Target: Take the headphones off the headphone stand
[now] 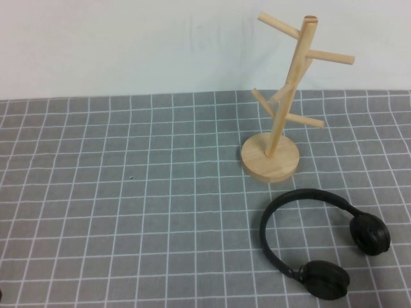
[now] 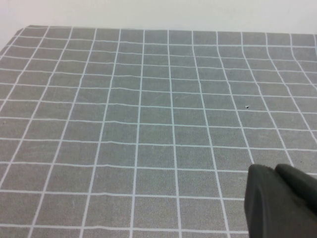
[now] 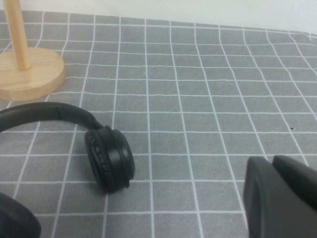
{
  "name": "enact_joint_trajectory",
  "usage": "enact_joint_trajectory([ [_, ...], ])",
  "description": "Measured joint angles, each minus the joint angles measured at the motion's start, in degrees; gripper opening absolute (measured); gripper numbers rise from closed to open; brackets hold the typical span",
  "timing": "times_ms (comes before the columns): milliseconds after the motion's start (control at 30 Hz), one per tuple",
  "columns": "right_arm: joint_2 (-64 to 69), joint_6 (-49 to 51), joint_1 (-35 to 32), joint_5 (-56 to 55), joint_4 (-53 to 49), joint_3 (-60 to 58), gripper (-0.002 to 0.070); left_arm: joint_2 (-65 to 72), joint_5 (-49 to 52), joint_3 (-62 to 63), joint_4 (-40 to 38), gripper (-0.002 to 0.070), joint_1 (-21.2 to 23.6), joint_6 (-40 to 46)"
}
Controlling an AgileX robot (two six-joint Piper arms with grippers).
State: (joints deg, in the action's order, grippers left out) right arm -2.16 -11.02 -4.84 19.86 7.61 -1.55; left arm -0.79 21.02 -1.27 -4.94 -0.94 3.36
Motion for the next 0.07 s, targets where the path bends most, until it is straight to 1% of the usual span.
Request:
enact_joint_trajectory([
  [67,0.00,0.00,0.00,0.00,0.00,0.00,-0.0006,0.00,0.00,0.00,0.00,-0.0004,0.00,0.00],
])
